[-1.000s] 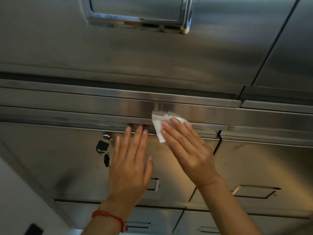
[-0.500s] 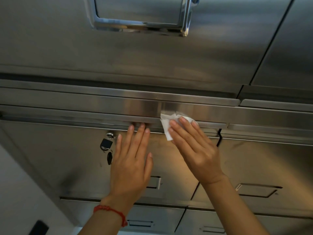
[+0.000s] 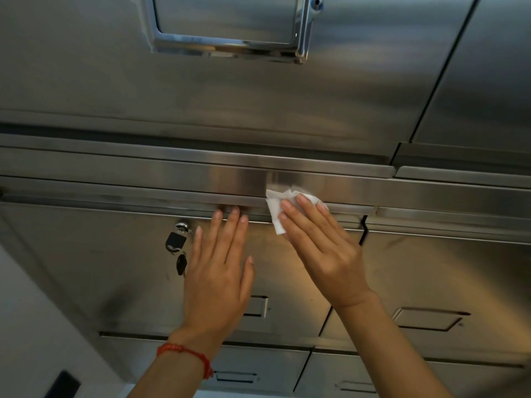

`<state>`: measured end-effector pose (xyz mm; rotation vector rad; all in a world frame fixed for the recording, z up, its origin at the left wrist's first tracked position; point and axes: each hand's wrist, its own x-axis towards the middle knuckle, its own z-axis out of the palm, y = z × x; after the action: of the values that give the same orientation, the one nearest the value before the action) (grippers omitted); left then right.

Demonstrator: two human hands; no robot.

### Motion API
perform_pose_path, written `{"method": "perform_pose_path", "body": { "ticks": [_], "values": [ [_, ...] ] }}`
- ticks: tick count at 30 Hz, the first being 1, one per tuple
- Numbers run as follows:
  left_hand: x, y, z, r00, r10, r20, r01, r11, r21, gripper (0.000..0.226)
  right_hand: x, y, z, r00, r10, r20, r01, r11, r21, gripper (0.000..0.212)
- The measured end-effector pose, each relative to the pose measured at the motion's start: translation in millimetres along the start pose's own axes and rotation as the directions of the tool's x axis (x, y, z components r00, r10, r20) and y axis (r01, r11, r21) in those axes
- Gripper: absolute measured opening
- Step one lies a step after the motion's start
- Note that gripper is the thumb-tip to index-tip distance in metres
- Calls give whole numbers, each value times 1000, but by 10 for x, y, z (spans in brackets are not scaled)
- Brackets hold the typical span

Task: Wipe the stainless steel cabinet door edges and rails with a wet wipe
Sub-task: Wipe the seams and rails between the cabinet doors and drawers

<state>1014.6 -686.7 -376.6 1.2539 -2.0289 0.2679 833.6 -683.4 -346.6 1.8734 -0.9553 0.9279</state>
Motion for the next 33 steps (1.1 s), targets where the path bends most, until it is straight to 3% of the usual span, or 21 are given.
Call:
{"method": "perform_pose_path", "body": {
  "ticks": [8,13,20,25,33],
  "values": [
    [-34,26,24,1000,1,6,-1,1000,4,55,-112,72,-36,997,63,-34,-64,998,-25,36],
    [-64,65,68,1000,0,-4,0,1000,6,55,-33,63,-5,1000,-20,3,20,1000,3,32],
    [-62,55,74,1000,3,-30,-3,1000,2,53,-127,126,-31,999,30,-31,-30,999,-18,34],
    [-65,66,84,999,-7,-49,6,1000,-10,52,-109,147,-26,1000,-11,-3,11,1000,2,35],
    [-60,71,83,999,-10,-53,9,1000,-27,52,-127,77,-7,997,65,-36,-65,998,8,37]
  ]
}}
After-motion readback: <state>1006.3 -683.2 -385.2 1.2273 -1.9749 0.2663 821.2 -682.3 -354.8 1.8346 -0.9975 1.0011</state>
